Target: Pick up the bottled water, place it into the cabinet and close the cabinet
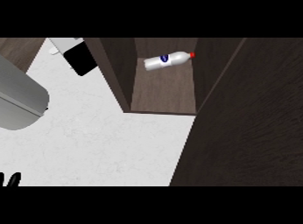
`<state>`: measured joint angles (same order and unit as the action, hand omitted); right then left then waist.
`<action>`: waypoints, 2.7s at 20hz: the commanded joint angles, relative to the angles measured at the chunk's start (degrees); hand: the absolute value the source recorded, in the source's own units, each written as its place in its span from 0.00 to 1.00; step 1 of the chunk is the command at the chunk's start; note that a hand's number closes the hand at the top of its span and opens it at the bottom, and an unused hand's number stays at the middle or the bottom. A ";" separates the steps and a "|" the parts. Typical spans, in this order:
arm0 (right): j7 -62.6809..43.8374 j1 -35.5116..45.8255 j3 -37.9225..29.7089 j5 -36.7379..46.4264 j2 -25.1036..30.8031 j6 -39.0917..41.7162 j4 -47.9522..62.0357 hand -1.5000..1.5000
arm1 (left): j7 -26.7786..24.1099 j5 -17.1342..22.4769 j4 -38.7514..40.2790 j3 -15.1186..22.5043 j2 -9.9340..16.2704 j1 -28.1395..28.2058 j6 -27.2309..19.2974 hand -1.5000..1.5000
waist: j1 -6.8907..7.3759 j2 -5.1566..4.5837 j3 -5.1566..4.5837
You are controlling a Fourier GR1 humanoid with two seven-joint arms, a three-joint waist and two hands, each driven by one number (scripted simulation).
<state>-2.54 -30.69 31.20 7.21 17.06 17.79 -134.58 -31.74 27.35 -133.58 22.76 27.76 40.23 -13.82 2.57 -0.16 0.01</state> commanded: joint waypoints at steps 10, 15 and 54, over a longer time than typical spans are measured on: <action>-15.12 15.96 8.82 -5.88 -16.54 -3.29 5.37 1.00 | -4.30 7.18 -2.79 -6.99 2.83 8.98 10.36 0.00 | 2.12 0.02 -0.25; -20.04 27.54 7.15 -10.23 -16.87 -12.37 10.65 1.00 | -9.09 12.47 -1.19 -14.20 5.25 16.06 19.27 0.00 | 1.91 0.29 -0.20; -16.01 84.48 -25.44 -38.75 -16.92 -3.67 69.01 1.00 | -5.36 28.13 0.58 -38.40 -0.12 29.30 42.92 0.00 | 0.88 -0.33 -0.02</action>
<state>-18.70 44.11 8.00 -30.59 2.68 16.38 -74.94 -37.02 54.71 -132.15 -15.28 28.00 70.11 27.20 1.13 1.41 1.42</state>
